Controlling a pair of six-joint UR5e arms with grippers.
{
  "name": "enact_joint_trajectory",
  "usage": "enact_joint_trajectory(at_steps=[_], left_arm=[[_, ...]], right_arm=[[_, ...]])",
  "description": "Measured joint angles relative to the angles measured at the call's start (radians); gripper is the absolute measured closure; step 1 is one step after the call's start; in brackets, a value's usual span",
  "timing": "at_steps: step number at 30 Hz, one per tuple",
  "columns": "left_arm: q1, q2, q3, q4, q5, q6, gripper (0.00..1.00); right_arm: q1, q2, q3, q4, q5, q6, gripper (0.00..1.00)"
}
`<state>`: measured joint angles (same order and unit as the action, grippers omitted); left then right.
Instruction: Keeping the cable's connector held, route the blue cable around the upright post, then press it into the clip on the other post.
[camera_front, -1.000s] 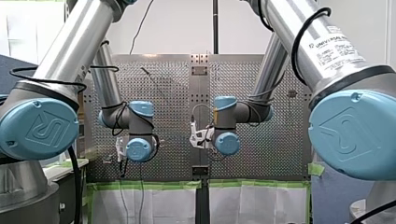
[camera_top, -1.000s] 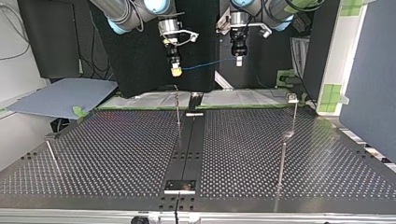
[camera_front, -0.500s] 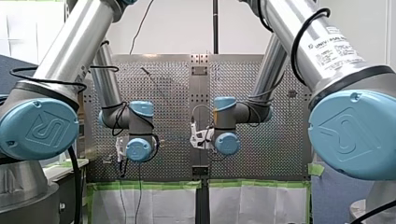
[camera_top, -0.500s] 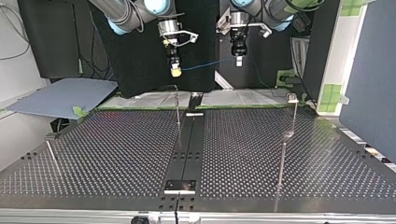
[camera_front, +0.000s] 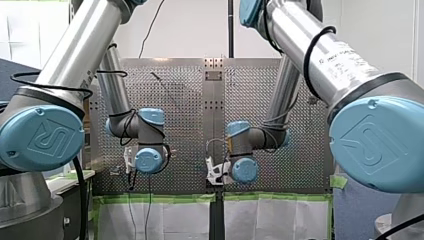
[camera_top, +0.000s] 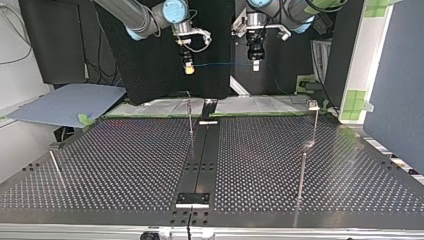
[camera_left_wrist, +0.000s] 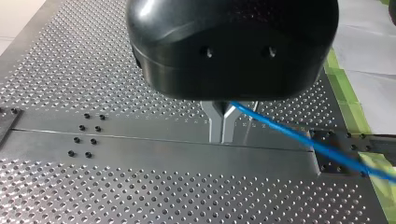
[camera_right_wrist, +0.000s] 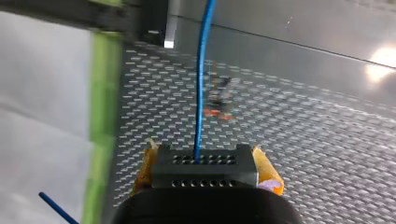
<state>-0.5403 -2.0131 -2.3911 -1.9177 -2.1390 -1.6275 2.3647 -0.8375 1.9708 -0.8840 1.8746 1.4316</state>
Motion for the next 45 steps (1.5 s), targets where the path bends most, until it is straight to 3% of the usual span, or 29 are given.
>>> enact_joint_trajectory(at_steps=[9,14,16,19,24,27,33,45], left_arm=[[0.016,-0.005,0.004,-0.016,0.016,0.015,1.00],[0.058,0.028,0.009,-0.062,0.051,0.013,1.00],[0.069,0.049,0.009,-0.083,0.070,-0.004,1.00],[0.076,0.081,0.009,-0.115,0.088,-0.034,1.00],[0.084,0.133,0.009,-0.168,0.092,-0.086,1.00],[0.088,0.166,0.009,-0.200,0.096,-0.118,1.00],[0.093,0.226,0.009,-0.260,0.100,-0.160,1.00],[0.112,0.342,0.030,-0.377,0.103,-0.129,1.00]], right_arm=[[0.000,0.021,0.000,0.011,0.002,-0.003,1.00],[0.007,-0.010,-0.018,0.022,0.040,-0.025,1.00],[0.012,-0.024,-0.022,0.029,0.056,-0.023,1.00],[0.016,-0.052,-0.025,0.050,0.072,-0.005,1.00],[0.019,-0.104,-0.031,0.077,0.041,0.044,1.00],[0.020,-0.135,-0.036,0.093,0.013,0.064,1.00],[0.019,-0.186,-0.055,0.137,-0.035,0.070,1.00],[0.014,-0.299,-0.119,0.234,-0.095,0.091,1.00]])
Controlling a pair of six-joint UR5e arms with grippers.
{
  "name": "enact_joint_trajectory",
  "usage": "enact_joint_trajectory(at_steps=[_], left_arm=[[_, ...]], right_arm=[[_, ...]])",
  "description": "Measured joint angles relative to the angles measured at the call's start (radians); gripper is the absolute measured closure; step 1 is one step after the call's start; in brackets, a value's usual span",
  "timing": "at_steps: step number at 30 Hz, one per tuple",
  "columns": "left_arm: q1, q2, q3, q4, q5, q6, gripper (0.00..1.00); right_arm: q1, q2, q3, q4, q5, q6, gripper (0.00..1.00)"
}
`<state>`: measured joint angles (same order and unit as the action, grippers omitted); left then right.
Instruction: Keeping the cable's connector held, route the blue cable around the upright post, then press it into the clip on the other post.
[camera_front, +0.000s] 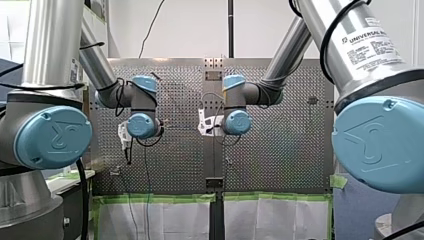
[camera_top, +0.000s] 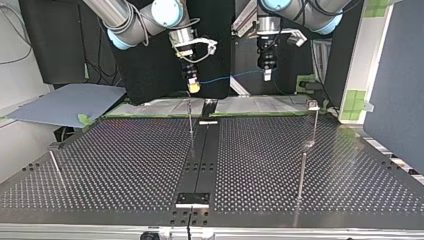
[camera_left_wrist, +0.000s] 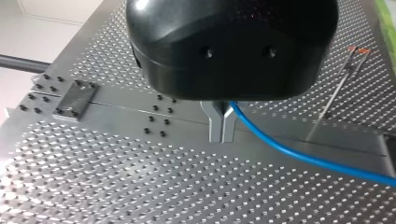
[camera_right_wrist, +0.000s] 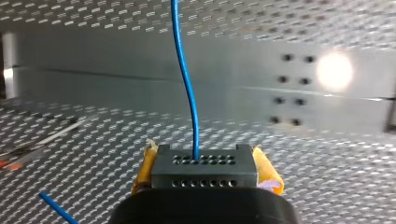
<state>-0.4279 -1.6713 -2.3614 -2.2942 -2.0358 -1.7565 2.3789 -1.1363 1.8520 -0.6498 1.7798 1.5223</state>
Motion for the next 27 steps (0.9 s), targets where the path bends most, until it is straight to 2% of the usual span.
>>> enact_joint_trajectory(at_steps=[3,11,17,22,27], left_arm=[[0.007,0.029,0.011,-0.029,-0.003,-0.001,1.00],[0.029,0.107,0.062,-0.106,-0.007,-0.049,1.00],[0.042,0.160,0.114,-0.160,-0.007,-0.087,1.00],[0.053,0.203,0.158,-0.203,-0.004,-0.117,1.00],[0.063,0.228,0.204,-0.249,-0.006,-0.132,1.00]], right_arm=[[0.003,-0.029,-0.026,0.026,-0.006,-0.004,1.00],[0.005,-0.102,-0.098,0.098,-0.013,-0.006,1.00],[0.006,-0.151,-0.133,0.127,-0.027,-0.005,1.00],[0.000,-0.158,-0.151,0.133,-0.059,0.006,1.00],[-0.006,-0.145,-0.186,0.135,-0.080,0.027,1.00]])
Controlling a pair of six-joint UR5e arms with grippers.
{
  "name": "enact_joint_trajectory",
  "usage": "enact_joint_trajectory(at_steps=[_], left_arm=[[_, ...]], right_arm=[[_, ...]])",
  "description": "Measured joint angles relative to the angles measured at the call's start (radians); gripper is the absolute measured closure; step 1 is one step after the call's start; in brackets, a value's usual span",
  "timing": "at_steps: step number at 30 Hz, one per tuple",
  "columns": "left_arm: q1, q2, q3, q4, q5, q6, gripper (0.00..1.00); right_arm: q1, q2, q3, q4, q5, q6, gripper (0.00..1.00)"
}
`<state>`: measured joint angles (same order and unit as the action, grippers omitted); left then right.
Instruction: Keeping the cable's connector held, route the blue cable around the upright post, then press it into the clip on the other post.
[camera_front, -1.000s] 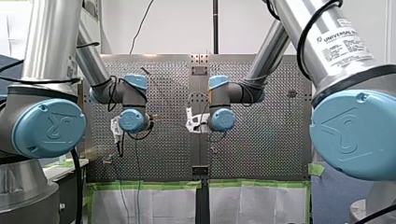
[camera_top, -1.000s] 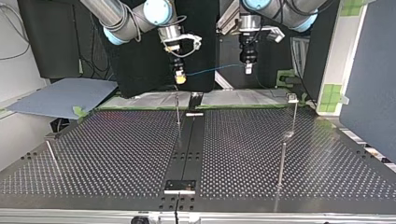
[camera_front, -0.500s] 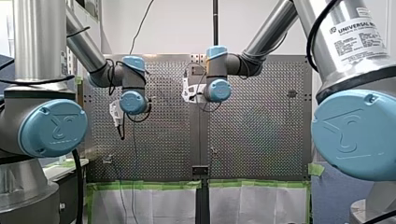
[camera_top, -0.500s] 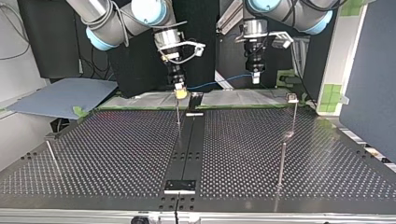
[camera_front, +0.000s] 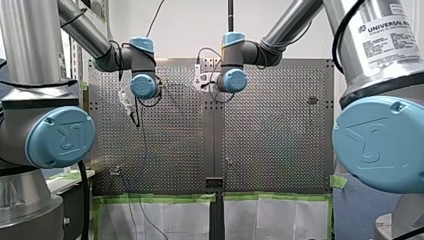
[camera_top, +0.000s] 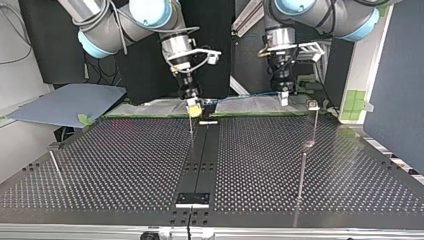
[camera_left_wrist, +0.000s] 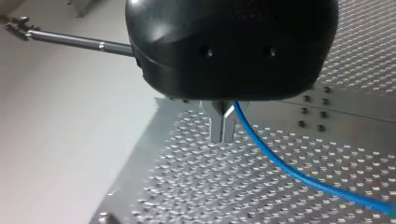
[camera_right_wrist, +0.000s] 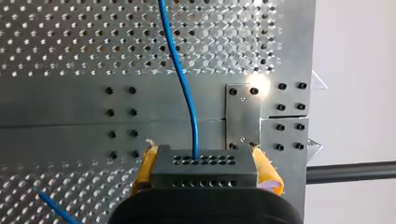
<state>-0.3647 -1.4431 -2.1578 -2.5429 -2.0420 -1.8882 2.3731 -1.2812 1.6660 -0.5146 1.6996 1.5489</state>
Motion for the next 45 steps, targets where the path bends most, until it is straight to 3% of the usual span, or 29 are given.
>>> enact_joint_trajectory(at_steps=[10,18,34,39,45], left_arm=[[0.033,0.017,0.073,-0.100,0.018,-0.006,1.00],[0.064,0.017,0.106,-0.168,0.057,-0.003,1.00],[0.113,0.027,0.233,-0.247,0.064,0.004,1.00],[0.134,0.022,0.274,-0.270,0.067,0.003,1.00],[0.187,0.009,0.332,-0.309,0.110,-0.008,1.00]], right_arm=[[-0.002,0.047,-0.070,0.009,-0.012,0.018,1.00],[-0.008,0.054,-0.141,0.030,-0.046,0.056,1.00],[-0.016,0.064,-0.289,0.088,-0.064,0.076,1.00],[-0.011,0.092,-0.346,0.105,-0.078,0.078,1.00],[-0.006,0.136,-0.410,0.147,-0.103,0.076,1.00]])
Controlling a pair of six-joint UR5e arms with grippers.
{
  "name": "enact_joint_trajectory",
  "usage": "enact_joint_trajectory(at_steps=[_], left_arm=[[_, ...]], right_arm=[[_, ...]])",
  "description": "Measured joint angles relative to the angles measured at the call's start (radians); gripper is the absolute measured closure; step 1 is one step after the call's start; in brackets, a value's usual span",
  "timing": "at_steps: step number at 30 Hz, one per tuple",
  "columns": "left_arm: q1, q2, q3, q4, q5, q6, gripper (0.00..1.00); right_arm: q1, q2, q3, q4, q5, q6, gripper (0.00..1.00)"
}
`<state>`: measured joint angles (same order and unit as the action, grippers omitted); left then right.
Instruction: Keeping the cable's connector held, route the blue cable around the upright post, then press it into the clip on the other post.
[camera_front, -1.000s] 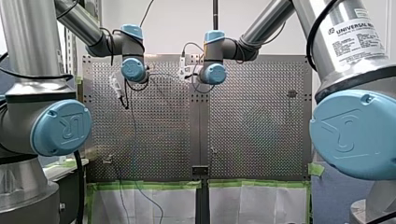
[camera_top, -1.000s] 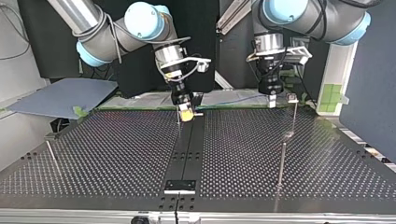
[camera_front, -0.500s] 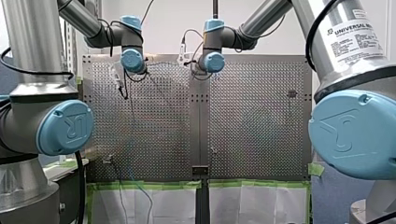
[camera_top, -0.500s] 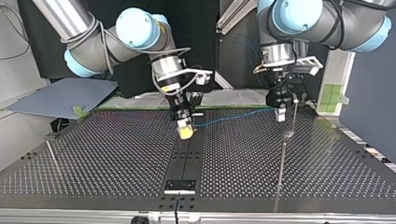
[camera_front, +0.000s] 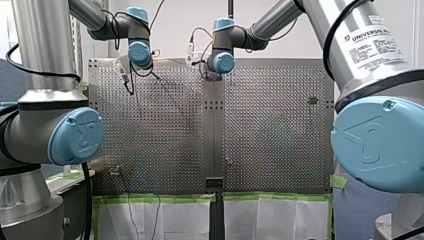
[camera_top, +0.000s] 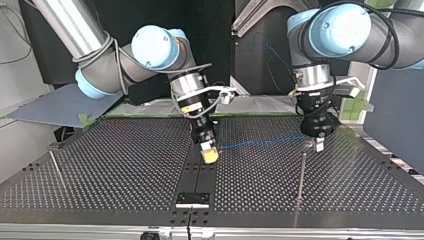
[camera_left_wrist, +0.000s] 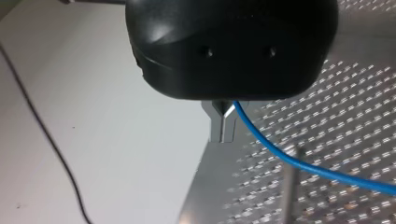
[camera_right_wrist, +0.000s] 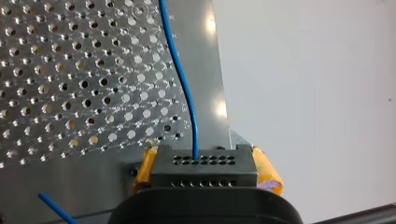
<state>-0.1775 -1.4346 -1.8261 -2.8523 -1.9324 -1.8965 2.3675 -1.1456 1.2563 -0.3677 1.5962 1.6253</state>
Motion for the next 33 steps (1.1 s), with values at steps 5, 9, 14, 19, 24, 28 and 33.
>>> enact_joint_trajectory(at_steps=[5,9,14,19,24,28,33], left_arm=[[0.052,-0.003,0.052,-0.008,0.051,-0.015,1.00],[0.091,-0.016,0.091,-0.010,0.090,-0.037,1.00],[0.137,-0.054,0.137,-0.012,0.134,-0.058,1.00],[0.186,-0.103,0.186,-0.012,0.158,-0.088,1.00],[0.230,-0.130,0.225,-0.009,0.174,-0.096,1.00],[0.251,-0.151,0.234,-0.003,0.193,-0.101,1.00],[0.247,-0.170,0.236,-0.002,0.225,-0.103,1.00]], right_arm=[[-0.006,0.010,-0.050,0.011,-0.017,0.002,1.00],[-0.010,0.012,-0.077,0.014,-0.022,0.002,1.00],[-0.016,0.031,-0.119,0.030,-0.024,0.002,1.00],[-0.018,0.066,-0.158,0.047,-0.025,0.000,1.00],[-0.022,0.104,-0.171,0.056,-0.025,-0.004,1.00],[-0.027,0.123,-0.172,0.056,-0.025,-0.007,1.00],[-0.042,0.136,-0.172,0.057,-0.025,-0.011,1.00]])
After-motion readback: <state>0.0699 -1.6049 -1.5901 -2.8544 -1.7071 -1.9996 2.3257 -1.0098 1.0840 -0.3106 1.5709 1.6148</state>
